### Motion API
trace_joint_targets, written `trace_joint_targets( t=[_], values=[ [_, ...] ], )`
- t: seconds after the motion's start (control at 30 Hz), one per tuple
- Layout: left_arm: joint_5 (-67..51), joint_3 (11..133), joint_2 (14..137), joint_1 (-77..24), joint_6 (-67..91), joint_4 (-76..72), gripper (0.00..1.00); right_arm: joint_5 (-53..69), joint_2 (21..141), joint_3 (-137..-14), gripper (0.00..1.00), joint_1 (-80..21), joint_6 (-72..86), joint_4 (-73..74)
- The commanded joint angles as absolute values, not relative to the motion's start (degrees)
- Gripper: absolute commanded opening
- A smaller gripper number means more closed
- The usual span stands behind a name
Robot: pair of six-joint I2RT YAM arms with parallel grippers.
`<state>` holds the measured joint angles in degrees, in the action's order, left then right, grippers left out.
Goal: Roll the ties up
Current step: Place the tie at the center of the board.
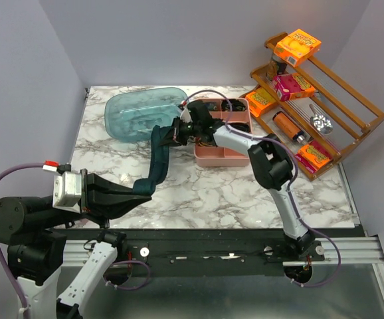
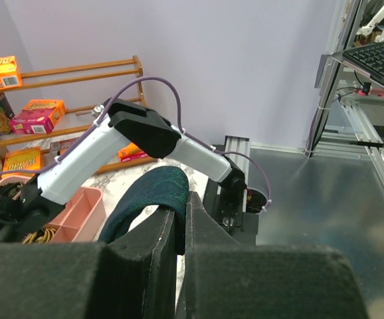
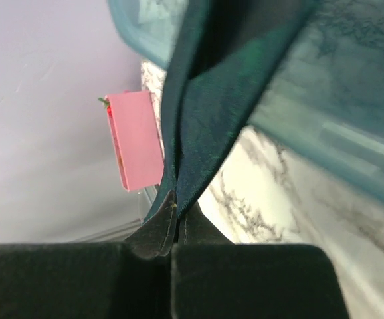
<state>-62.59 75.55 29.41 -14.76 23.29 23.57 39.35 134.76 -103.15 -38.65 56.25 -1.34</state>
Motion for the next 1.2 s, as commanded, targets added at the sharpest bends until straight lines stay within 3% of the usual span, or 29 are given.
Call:
trace_joint_targets(
  t=[0.0,0.27,0.37,0.6,0.87,1.17],
  values=[
    [-62.49,77.08,30.23,-14.94,22.15,23.99,0.0,40.0,125.43,-101.26,0.0,-37.54,53.36,-1.58],
    [-59.95,73.39,34.45,-14.94,21.62,19.43,0.0,29.37,105.58,-85.01,0.0,-32.61,43.35,-0.18],
    [-59.5,68.74,36.73,-14.94,27.22,10.75,0.0,23.75,96.44,-76.22,0.01,-30.15,40.09,-0.18],
    [-59.68,55.64,44.64,-15.9,49.29,-28.16,0.0,15.13,77.8,-57.76,0.0,-23.04,37.79,2.28],
    [-56.16,58.27,58.17,-28.29,40.53,-26.28,0.0,8.09,58.39,-41.07,0.0,-16.27,37.27,7.98],
    [-55.81,59.33,68.37,-32.26,35.52,-27.16,0.0,9.84,52.74,-29.89,0.0,-4.23,38.93,10.81]
  ],
)
